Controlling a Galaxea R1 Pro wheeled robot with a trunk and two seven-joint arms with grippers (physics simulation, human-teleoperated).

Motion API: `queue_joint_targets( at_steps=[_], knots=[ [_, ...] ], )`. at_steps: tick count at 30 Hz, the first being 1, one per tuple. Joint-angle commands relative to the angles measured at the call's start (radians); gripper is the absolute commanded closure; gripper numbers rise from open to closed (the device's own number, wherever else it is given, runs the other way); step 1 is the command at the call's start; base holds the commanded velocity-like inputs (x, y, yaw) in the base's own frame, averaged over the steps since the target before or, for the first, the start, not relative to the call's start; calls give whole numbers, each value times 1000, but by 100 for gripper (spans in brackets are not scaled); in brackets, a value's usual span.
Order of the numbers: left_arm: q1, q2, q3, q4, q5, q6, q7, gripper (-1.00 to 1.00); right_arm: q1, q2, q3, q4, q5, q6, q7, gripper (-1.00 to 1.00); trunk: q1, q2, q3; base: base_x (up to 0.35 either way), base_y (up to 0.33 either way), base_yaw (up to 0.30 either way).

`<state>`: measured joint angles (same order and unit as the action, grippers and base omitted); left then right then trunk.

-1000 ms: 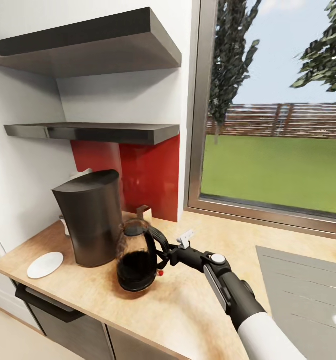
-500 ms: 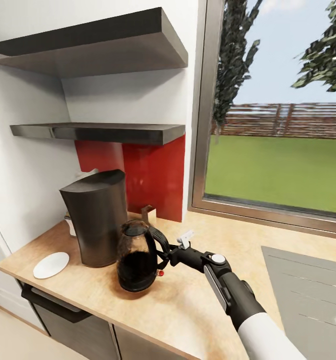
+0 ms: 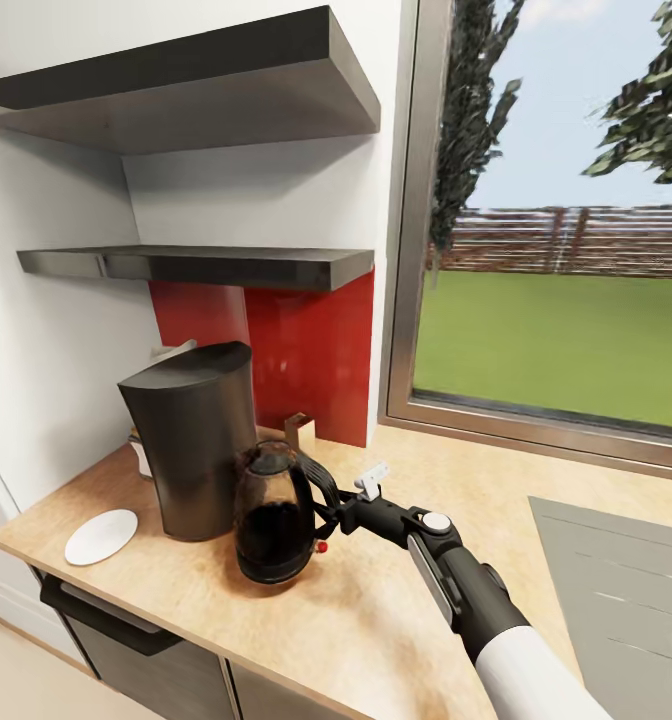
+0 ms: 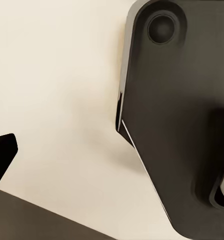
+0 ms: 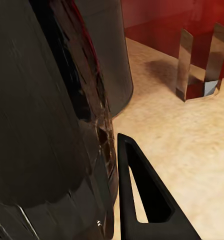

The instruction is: Set up a coffee station on the kitchen countertop: keep the coffee maker on the countertop, move the bottle of coffee from the kitchen shelf to the counter next to the coffee maker, place a paper coffee filter on top of the coffee maker, put the saucer next to the coffee maker with the coffee cup on the saucer, and place the electric kettle next to the coffee maker.

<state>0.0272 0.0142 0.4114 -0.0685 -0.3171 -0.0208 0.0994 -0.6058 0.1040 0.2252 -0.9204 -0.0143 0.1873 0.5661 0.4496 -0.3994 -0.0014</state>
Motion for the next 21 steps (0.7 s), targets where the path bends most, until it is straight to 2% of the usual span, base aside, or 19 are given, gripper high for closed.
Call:
queue_joint_targets(
  at_steps=[1,18,19,21],
  knots=[
    [0,0,8,-1,-10,-2,2,-100,0,0,-1,-2,-6,8,3,100,0,-1,0,10,4,0],
    [0,0,7,-1,-11,-2,2,-100,0,0,-1,3,-6,8,3,100,0,-1,0,1,0,0],
    [0,0,7,-1,-11,-2,2,-100,0,0,-1,3,-6,8,3,-100,0,-1,0,0,0,0],
    [0,0,7,-1,-11,-2,2,-100,0,0,0,3,-6,8,3,-100,0,-1,0,0,0,0]
  ],
)
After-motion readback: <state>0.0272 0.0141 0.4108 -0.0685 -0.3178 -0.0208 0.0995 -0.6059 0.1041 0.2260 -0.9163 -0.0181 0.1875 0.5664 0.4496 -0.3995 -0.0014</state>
